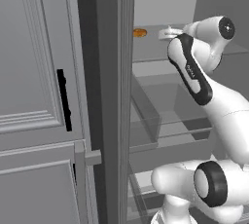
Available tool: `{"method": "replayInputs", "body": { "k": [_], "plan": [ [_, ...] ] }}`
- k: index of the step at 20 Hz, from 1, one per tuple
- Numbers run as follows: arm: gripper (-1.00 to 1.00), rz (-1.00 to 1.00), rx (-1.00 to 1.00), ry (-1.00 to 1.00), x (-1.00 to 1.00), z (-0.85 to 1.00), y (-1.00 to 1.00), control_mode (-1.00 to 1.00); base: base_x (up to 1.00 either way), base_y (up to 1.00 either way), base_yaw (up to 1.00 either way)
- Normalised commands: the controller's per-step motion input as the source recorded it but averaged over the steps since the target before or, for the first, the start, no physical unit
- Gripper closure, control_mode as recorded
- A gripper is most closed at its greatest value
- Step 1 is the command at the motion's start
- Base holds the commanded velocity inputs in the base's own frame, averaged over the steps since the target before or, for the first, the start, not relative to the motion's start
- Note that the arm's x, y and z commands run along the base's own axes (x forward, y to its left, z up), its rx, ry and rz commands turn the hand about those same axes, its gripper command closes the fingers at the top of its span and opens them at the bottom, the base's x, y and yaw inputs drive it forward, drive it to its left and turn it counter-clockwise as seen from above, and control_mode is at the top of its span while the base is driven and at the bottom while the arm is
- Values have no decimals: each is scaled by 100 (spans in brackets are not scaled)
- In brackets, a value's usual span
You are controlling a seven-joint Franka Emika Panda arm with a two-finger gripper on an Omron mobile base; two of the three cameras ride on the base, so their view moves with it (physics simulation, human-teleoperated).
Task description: Grab a lemon wedge from the fridge and one ice cube from the ice bowl, and put them in the glass of lemonade.
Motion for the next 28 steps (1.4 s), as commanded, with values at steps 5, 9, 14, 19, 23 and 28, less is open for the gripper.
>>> {"method": "replayInputs", "body": {
  "k": [5,9,14,19,23,28],
  "plan": [
    [100,0,14,-16,-100,34,-43,-100,0,0,0],
    [100,0,2,22,-100,24,-22,-100,0,0,0],
    [100,0,-14,47,-100,-7,0,-100,0,0,0],
    [100,0,-19,42,-100,-59,0,-100,0,0,0],
    [100,9,-25,12,-81,-62,16,-100,0,0,0],
    [100,15,-24,12,-67,-62,19,-100,0,0,0]
  ]
}}
